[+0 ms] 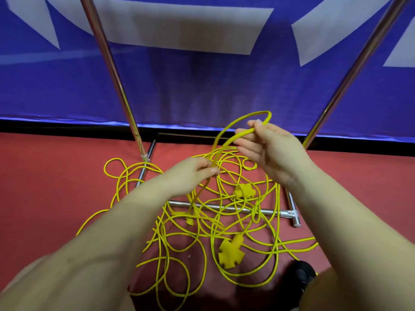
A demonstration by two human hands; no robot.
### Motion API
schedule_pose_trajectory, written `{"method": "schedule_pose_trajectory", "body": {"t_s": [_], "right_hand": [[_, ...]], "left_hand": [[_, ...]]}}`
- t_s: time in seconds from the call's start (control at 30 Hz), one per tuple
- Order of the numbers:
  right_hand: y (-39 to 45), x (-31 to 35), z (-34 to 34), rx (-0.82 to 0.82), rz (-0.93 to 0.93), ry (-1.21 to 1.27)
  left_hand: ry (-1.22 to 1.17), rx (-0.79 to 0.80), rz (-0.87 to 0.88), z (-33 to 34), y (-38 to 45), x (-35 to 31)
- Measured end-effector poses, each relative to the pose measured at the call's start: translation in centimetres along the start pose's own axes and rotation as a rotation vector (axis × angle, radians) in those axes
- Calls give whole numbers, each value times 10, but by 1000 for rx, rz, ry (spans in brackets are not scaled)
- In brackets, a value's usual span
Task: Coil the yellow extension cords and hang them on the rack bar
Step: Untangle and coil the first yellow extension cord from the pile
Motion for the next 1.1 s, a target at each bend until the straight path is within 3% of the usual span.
{"method": "schedule_pose_trajectory", "body": {"t_s": [0.1, 0.17, 0.27, 0.33, 0.43, 0.6, 0.7, 0.77, 0.87, 1.0, 1.1], "right_hand": [[0, -2, 0, 42, -2, -86], [-4, -15, 4, 132, 11, -381], [-16, -44, 12, 353, -63, -1044], [-19, -56, 16, 413, -126, -1200], [-15, -46, 18, 327, -145, -1024], [-3, -9, -7, 31, 9, -307], [0, -4, -15, -46, 29, -157], [2, -6, -13, -27, 18, -195], [0, -15, -7, 92, -41, -533], [-14, -49, 15, 424, -56, -909], [-14, -53, 20, 441, -52, -914]], "left_hand": [[-311, -62, -70, -5, 2, -9], [-561, -123, -118, -11, 3, -14], [-867, -200, -167, -19, 2, -17], [-957, -216, -191, -23, 3, -16], [-1010, -149, -199, -18, 6, -14], [-432, 68, -84, 6, -3, -18], [-372, 56, -43, 9, -3, -21], [-408, -7, -62, 3, -1, -20], [-634, -117, -160, -9, 0, -19], [-1109, -174, -204, -23, -2, -24], [-1201, -184, -193, -27, 1, -23]]}}
Point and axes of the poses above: each hand's wrist, its own y-axis towards the middle knuckle, its own z-axis out of the palm, x = y × z, the point moved 7 cm from there along y, towards the middle knuckle, and after that the axes turned 7 degrees about -x, right-handed, at the moved point
